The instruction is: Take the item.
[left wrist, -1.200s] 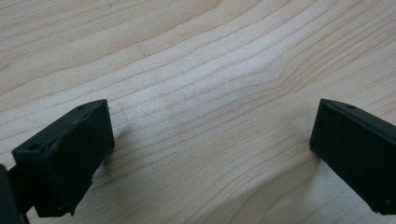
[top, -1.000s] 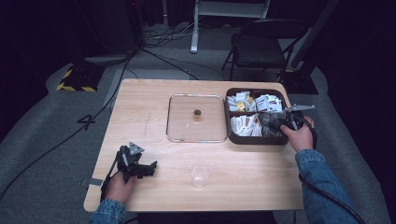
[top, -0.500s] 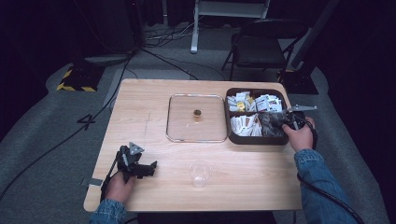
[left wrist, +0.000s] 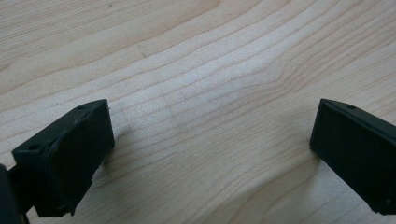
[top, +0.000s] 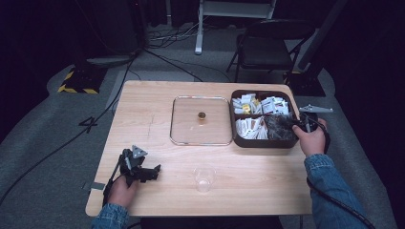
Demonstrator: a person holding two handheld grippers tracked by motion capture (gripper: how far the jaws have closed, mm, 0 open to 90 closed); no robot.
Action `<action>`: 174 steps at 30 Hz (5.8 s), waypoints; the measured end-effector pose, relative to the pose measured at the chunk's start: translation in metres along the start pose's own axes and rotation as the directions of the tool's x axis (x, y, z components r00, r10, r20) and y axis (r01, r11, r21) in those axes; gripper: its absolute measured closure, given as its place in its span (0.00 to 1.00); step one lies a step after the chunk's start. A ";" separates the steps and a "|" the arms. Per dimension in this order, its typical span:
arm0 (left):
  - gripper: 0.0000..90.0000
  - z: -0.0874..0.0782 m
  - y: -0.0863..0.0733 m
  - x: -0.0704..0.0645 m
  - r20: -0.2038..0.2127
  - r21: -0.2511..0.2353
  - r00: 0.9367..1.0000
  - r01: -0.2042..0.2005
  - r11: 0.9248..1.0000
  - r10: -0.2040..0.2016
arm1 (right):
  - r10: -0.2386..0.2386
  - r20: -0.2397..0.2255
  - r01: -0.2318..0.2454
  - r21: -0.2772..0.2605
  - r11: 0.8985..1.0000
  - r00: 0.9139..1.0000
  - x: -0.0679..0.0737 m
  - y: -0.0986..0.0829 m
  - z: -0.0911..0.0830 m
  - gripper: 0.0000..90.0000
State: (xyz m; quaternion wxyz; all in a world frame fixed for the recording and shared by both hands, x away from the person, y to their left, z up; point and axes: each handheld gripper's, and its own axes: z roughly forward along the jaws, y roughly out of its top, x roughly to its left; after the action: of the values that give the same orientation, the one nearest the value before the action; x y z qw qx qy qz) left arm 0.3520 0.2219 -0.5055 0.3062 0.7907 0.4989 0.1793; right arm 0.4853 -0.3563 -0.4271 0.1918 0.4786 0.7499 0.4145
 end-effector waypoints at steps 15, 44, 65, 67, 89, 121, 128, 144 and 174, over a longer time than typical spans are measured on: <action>0.00 0.000 0.000 0.000 0.000 0.000 1.000 0.000 1.000 0.000 | -0.044 -0.092 0.033 -0.116 0.993 0.995 0.028 0.023 -0.034 0.82; 0.00 0.000 0.000 0.000 0.001 0.000 1.000 0.000 1.000 0.000 | -0.185 -0.233 0.146 -0.175 0.974 0.955 0.110 0.041 -0.072 0.82; 0.00 -0.001 -0.001 -0.003 -0.013 -0.003 1.000 0.022 1.000 -0.022 | -0.284 -0.423 0.219 -0.195 0.956 0.860 0.189 0.043 -0.077 0.82; 0.00 -0.001 -0.001 -0.003 -0.013 -0.002 1.000 0.023 1.000 -0.023 | -0.288 -0.432 0.225 -0.192 0.955 0.855 0.194 0.042 -0.076 0.82; 0.00 0.001 0.000 -0.002 -0.007 -0.003 1.000 0.017 1.000 -0.017 | -0.331 -0.530 0.275 -0.183 0.944 0.781 0.244 0.026 -0.067 0.82; 0.00 0.001 0.000 -0.003 -0.008 -0.004 1.000 0.019 1.000 -0.020 | -0.408 -0.556 0.455 -0.059 0.888 0.724 0.283 -0.020 -0.018 0.82; 0.00 0.001 0.000 -0.003 -0.008 -0.004 1.000 0.019 1.000 -0.019 | -0.413 -0.558 0.476 -0.037 0.879 0.720 0.286 -0.027 -0.011 0.82; 0.00 0.001 0.000 -0.003 -0.007 -0.004 1.000 0.019 1.000 -0.019 | -0.401 -0.537 0.418 -0.097 0.903 0.742 0.281 -0.023 -0.016 0.42; 0.00 0.002 0.002 -0.002 0.000 0.000 1.000 0.003 1.000 -0.003 | -0.308 -0.377 0.301 -0.080 0.950 0.873 0.190 -0.011 -0.064 0.25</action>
State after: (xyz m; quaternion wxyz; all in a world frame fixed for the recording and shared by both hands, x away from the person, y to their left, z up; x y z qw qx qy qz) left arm 0.3533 0.2194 -0.5055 0.3065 0.7899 0.5002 0.1785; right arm 0.3467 -0.2203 -0.3778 0.1079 0.2620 0.8349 0.4719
